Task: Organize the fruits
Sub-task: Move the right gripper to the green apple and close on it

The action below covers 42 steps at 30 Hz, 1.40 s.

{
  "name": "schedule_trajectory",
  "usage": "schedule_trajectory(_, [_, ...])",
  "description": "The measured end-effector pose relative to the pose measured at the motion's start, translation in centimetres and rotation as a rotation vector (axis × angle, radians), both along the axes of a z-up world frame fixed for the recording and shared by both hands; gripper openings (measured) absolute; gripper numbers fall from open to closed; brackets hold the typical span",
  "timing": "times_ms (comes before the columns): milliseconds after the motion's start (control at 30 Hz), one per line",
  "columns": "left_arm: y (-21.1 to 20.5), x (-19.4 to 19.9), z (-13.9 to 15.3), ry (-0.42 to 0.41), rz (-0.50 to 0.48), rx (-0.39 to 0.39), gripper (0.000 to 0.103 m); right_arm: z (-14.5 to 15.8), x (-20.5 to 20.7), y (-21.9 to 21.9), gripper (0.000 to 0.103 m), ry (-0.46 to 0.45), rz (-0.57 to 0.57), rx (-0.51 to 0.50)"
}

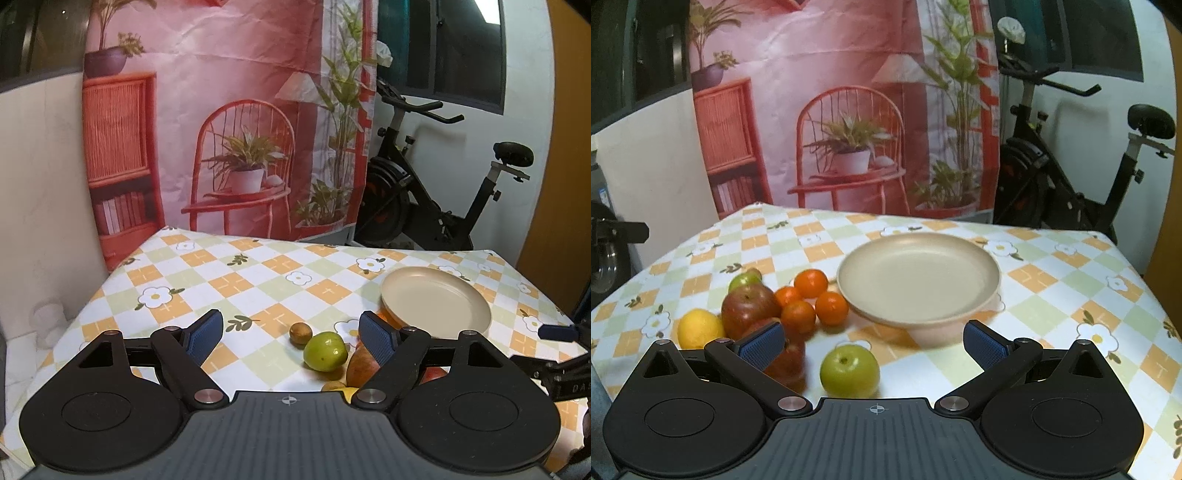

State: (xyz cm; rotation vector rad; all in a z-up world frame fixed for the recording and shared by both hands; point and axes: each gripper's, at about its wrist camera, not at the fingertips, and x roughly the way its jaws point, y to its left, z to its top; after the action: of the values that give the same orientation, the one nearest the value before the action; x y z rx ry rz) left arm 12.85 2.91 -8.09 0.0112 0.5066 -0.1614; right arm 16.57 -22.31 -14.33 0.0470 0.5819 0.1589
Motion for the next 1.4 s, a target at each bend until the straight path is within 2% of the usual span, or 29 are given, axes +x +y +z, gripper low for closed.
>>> schedule_trajectory(367, [0.2,2.4,-1.5,0.072,-0.019,-0.007,0.083,-2.1,0.8,-0.6,0.102,0.045,0.042,-0.056])
schedule_trajectory(433, [0.3,2.7,-1.8,0.080,-0.011,-0.010,0.083,-2.6,1.1,-0.7,0.096,0.049,0.083,-0.070])
schedule_trajectory(500, [0.4,2.8,-2.0,0.084,-0.005,-0.011,0.083,-3.0,1.3,-0.7,0.085,0.045,0.122,-0.076])
schedule_trajectory(700, [0.3,3.2,-2.3,0.085,0.009,-0.003,0.083,-3.8,1.9,0.5,0.067,0.043,0.244,-0.106])
schedule_trajectory(767, [0.0,3.2,-2.4,0.089,0.010,0.004,0.083,-4.0,2.2,0.9,0.064,0.048,0.274,-0.113])
schedule_trajectory(867, [-0.2,3.3,-2.6,0.096,0.010,0.015,0.083,-4.3,2.8,1.1,0.052,0.050,0.299,-0.119])
schedule_trajectory(1067, [-0.3,3.1,-2.9,0.093,-0.003,0.017,0.079,-5.0,3.6,1.1,0.044,0.069,0.348,-0.101])
schedule_trajectory(1400, [-0.6,3.1,-3.8,0.112,0.003,0.003,0.076,-5.6,3.1,-0.3,0.044,0.063,0.297,-0.024])
